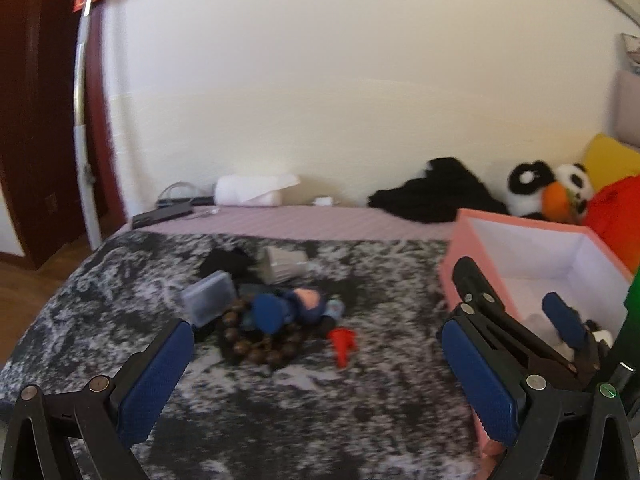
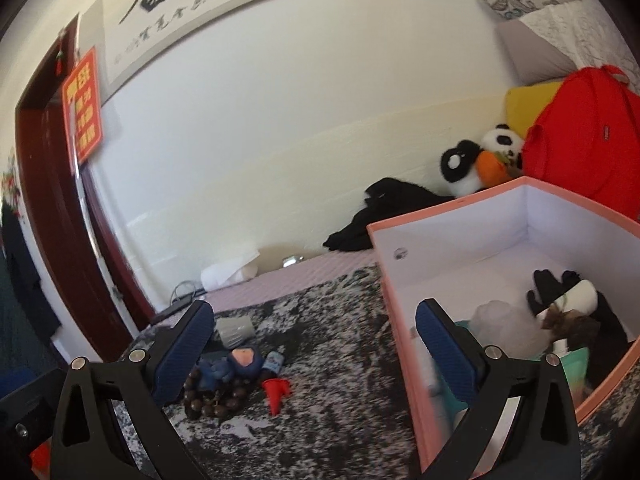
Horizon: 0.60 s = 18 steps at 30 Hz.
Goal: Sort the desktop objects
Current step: 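Move both tools back over the remaining objects on the blanket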
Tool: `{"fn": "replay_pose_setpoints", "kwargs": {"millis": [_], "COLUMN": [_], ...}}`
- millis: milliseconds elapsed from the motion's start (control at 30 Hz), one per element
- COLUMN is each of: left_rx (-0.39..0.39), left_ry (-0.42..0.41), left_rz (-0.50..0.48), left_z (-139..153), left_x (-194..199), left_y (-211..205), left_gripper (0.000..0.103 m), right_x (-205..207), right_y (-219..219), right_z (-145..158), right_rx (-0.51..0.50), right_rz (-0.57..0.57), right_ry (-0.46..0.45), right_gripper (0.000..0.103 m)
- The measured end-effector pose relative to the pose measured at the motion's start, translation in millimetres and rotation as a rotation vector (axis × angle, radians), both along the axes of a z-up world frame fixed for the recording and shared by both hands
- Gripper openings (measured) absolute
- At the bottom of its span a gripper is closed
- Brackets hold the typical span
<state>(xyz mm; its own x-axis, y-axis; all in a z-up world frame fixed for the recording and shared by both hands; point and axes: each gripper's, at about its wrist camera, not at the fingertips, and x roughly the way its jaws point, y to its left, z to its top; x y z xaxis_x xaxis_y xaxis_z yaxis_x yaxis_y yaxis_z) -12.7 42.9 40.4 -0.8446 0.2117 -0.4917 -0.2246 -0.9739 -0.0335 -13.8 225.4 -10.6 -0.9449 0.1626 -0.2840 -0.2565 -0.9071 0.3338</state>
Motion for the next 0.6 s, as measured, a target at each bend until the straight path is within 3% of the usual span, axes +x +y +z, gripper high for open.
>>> {"fn": "replay_pose_setpoints", "kwargs": {"millis": [600], "left_rx": [-0.058], "left_ry": [-0.032], "left_rz": [0.073], "left_z": [-17.7], "left_x": [-19.3], "left_y": [-41.3], "left_gripper": [0.102], "right_x": [-17.7], "right_y": [-58.6], "right_z": [-10.9], "right_rx": [0.173], "right_rz": [0.118], "right_ry": [-0.007], "right_gripper": [0.103]}}
